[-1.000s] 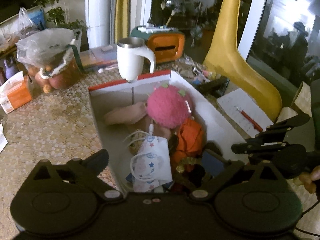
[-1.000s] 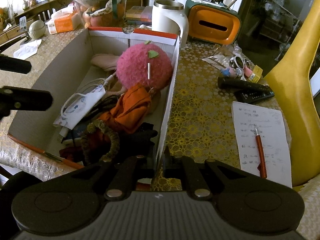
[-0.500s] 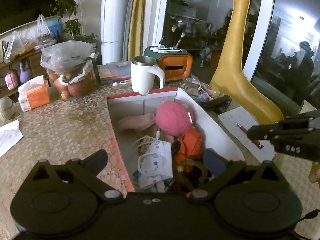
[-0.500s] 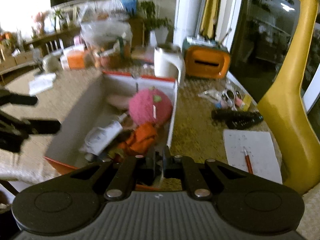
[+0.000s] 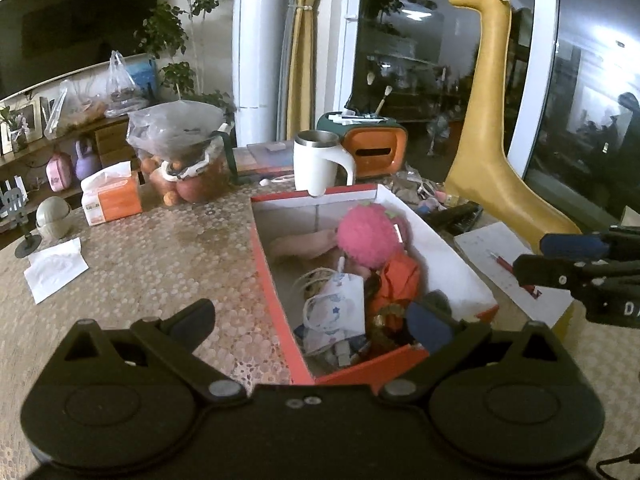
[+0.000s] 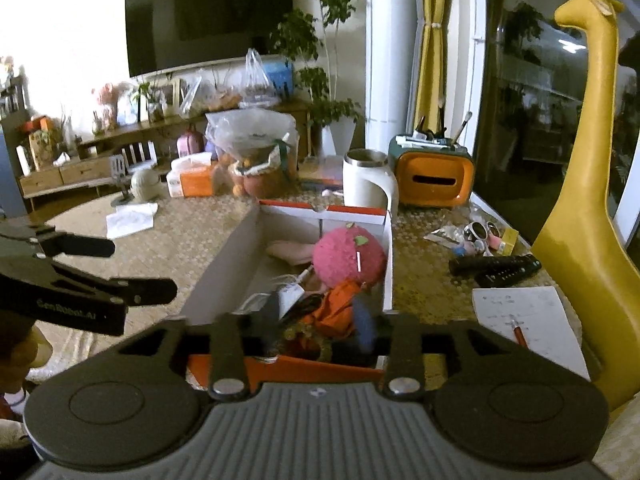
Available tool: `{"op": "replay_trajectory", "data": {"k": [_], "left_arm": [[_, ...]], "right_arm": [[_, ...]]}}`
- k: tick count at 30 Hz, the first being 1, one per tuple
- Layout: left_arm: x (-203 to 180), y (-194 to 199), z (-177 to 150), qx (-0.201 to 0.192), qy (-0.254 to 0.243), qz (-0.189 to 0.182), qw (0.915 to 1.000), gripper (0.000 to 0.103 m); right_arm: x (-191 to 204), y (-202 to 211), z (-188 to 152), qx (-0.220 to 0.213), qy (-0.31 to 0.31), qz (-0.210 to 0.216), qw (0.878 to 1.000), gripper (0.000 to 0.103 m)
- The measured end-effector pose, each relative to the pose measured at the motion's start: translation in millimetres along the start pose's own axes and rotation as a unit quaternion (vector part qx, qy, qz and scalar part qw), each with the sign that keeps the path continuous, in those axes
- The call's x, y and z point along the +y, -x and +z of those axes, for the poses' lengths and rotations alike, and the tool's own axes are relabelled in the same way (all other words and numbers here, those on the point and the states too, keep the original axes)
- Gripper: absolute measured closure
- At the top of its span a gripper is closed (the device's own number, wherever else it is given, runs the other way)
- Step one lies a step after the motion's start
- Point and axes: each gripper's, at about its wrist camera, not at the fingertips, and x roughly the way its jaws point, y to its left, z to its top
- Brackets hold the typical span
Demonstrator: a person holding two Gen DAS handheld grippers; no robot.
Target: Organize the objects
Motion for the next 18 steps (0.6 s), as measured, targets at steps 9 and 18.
{"op": "replay_trajectory", "data": {"k": [9,18], "left_arm": [[-3.1,13.1,-17.7,-0.007,0.005,-0.007,0.9999,0.001],[-8.5,18.2,-25.5,-0.006,0.001,-0.015,0.9999,0.001]], "right_arm": [[12.5,17.8,-22.9,-0.037,-0.006,-0.004,0.999,0.026],[19.0,29.4,-37.9,-0.056,-0.017,-0.010,0.998,0.011]]}}
